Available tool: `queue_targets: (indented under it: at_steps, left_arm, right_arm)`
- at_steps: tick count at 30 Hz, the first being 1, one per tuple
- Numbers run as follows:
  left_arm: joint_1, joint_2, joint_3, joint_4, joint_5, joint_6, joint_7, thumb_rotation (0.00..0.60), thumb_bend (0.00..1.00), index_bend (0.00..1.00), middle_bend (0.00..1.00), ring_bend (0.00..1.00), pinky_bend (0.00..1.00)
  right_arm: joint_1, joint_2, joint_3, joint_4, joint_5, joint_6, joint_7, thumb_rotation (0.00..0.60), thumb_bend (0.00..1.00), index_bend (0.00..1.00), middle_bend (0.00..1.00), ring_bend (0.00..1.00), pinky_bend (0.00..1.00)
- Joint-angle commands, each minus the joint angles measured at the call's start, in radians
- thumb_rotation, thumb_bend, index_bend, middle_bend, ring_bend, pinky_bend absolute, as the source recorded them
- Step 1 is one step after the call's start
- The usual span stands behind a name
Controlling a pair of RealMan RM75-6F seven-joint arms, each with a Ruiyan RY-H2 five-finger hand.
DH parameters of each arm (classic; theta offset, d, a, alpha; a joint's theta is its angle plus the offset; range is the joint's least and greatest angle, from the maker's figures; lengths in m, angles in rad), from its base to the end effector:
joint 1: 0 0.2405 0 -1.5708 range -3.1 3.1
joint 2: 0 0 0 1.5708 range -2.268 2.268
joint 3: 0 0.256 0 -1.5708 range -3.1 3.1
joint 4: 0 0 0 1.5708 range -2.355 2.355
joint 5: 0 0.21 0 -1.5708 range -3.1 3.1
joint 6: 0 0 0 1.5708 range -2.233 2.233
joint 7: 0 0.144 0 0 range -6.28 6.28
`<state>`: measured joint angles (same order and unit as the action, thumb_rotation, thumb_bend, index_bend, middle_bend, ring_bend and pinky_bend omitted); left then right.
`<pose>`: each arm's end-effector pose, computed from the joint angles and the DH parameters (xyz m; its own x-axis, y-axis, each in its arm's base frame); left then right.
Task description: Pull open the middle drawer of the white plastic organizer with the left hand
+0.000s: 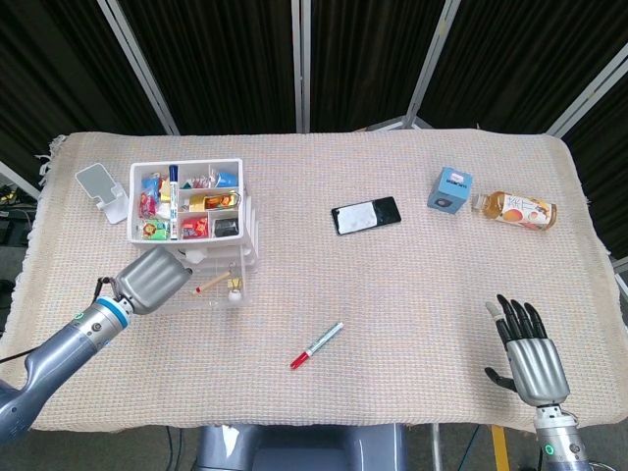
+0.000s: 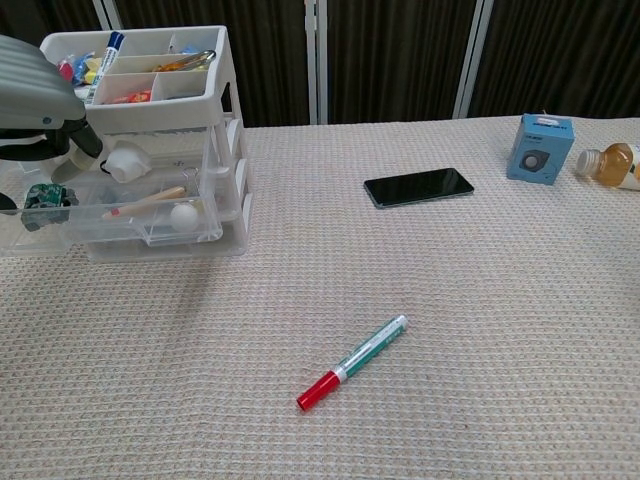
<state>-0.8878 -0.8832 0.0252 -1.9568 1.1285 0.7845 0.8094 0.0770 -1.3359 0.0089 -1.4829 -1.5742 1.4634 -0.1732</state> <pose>-0.1451 0.3118 0.1164 0.9466 0.0511 0.3184 0.2806 -0.6168 -0.7354 -0.3076 -0.1693 0.0874 0.4807 -0.0596 0.8749 -0.8756 -0.0871 0.4751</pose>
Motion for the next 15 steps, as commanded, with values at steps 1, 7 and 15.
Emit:
queue_targets:
  at_steps: [1, 7, 15]
  left_arm:
    - [-0.002, -0.003, 0.004, 0.003, -0.005, -0.002, 0.002, 0.600, 0.01, 0.55, 0.80, 0.75, 0.63]
    - [-0.005, -0.020, 0.012, 0.016, -0.013, 0.002, 0.014, 0.600, 0.01, 0.55, 0.80, 0.75, 0.63]
    - [-0.010, -0.033, 0.022, 0.024, -0.026, 0.005, 0.027, 0.600, 0.03, 0.56, 0.80, 0.75, 0.63]
  right_arm:
    - [0.001, -0.002, 0.000, 0.001, 0.002, -0.002, -0.002, 0.600, 0.02, 0.00, 0.00, 0.00, 0.00]
    - [0.003, -0.004, 0.001, 0.004, 0.005, -0.004, -0.001, 0.600, 0.02, 0.00, 0.00, 0.00, 0.00]
    - [0.005, -0.005, 0.000, 0.007, 0.010, -0.010, 0.002, 0.600, 0.02, 0.00, 0.00, 0.00, 0.00]
